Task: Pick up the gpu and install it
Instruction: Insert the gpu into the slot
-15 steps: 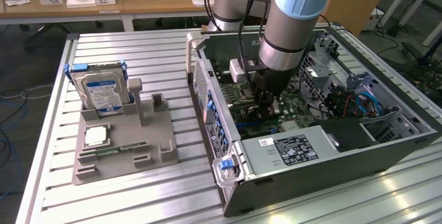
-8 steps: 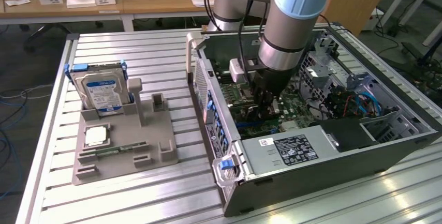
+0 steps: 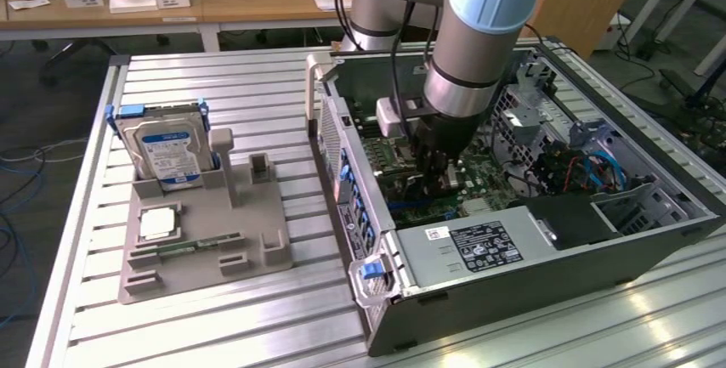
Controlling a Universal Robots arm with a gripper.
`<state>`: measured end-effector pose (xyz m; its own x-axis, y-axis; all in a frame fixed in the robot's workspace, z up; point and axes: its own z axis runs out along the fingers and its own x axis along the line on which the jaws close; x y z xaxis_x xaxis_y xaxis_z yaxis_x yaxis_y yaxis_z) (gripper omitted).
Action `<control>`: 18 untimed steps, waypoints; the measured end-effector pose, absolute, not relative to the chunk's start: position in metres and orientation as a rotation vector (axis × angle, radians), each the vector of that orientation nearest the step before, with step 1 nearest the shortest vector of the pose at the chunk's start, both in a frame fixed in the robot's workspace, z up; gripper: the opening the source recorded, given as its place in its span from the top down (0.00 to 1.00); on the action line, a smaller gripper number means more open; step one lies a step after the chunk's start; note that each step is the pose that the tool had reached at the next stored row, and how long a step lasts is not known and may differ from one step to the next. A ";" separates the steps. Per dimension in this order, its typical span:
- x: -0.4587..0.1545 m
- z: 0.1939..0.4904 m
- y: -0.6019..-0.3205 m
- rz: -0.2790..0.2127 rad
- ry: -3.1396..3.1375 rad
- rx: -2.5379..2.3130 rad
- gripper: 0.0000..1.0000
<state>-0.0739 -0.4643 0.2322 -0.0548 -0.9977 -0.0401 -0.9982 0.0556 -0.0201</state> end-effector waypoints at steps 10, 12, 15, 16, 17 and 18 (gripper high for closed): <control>-0.074 0.228 -0.464 0.020 2.251 -2.130 0.72; -0.074 0.227 -0.464 0.021 2.251 -2.130 0.72; -0.074 0.227 -0.464 0.021 2.251 -2.130 0.72; -0.074 0.228 -0.464 0.021 2.250 -2.129 0.72; -0.074 0.229 -0.464 0.023 2.249 -2.128 0.72; -0.074 0.232 -0.464 0.022 2.249 -2.128 0.72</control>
<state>-0.0739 -0.4641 0.2317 -0.0549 -0.9976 -0.0422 -0.9982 0.0558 -0.0206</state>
